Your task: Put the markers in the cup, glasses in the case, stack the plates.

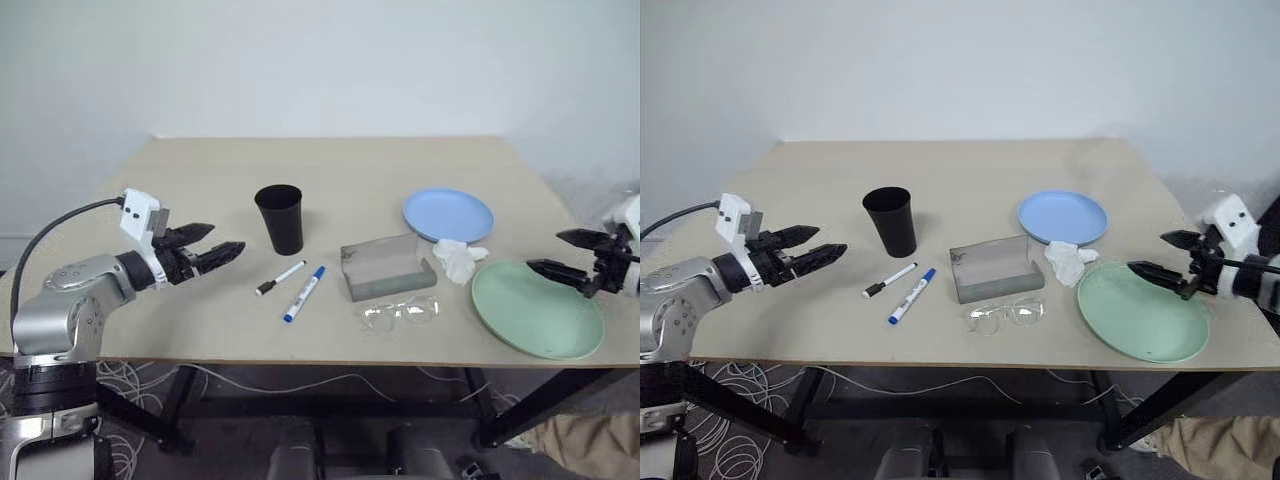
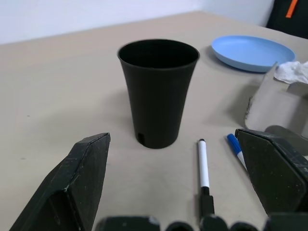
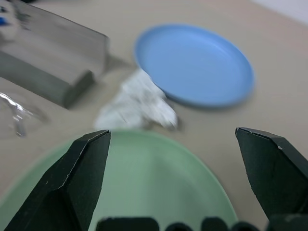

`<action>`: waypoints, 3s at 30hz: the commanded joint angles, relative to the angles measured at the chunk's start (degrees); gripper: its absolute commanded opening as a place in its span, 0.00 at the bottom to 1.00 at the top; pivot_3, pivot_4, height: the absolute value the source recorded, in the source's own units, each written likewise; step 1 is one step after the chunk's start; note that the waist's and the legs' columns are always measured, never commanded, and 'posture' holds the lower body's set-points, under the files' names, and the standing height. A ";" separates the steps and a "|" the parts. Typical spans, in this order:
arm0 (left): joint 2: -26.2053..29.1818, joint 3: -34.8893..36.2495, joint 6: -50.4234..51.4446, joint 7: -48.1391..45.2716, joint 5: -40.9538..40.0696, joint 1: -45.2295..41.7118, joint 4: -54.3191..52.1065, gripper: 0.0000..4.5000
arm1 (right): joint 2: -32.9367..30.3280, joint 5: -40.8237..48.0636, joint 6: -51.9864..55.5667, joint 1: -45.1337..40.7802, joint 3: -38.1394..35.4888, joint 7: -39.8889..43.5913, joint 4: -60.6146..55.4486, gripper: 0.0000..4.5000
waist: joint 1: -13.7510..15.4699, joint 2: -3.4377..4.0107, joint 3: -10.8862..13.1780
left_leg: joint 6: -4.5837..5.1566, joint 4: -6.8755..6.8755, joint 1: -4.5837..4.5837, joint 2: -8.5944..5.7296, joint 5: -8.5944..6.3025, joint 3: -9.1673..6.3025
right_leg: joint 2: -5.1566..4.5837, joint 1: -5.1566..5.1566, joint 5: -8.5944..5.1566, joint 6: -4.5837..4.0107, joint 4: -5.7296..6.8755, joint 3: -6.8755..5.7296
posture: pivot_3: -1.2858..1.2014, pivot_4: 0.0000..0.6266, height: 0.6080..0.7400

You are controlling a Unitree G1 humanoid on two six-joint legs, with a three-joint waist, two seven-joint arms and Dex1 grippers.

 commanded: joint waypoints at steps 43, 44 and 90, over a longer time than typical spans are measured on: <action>-0.49 -1.36 -4.52 -4.78 -2.17 8.27 -14.19 1.00 | 6.28 8.64 28.65 -10.08 -9.12 -9.87 20.62 0.01 | -0.71 0.08 -0.05 | 0.39 0.01 0.12 0.06 -0.21 0.01 | 0.23 0.01 -0.03 0.04 0.05 0.11 | 0.52 0.00 0.03; -0.55 -1.34 -4.53 -4.69 -2.12 8.24 -14.12 1.00 | 6.17 9.68 29.26 -10.70 -10.14 -9.77 20.20 0.01 | -0.71 0.09 -0.06 | 0.39 0.01 0.10 0.06 -0.21 0.01 | 0.23 0.00 -0.03 0.04 0.06 0.13 | 0.52 0.00 0.03; -3.30 -1.59 -4.49 1.32 -2.05 7.35 -15.00 1.00 | 34.14 -3.31 -10.30 -51.63 -8.04 -49.45 59.33 0.99 | -2.36 0.32 -0.12 | 0.09 0.13 -0.26 0.05 -0.04 0.01 | 0.11 -0.24 0.03 0.05 0.66 0.02 | 0.52 0.00 0.03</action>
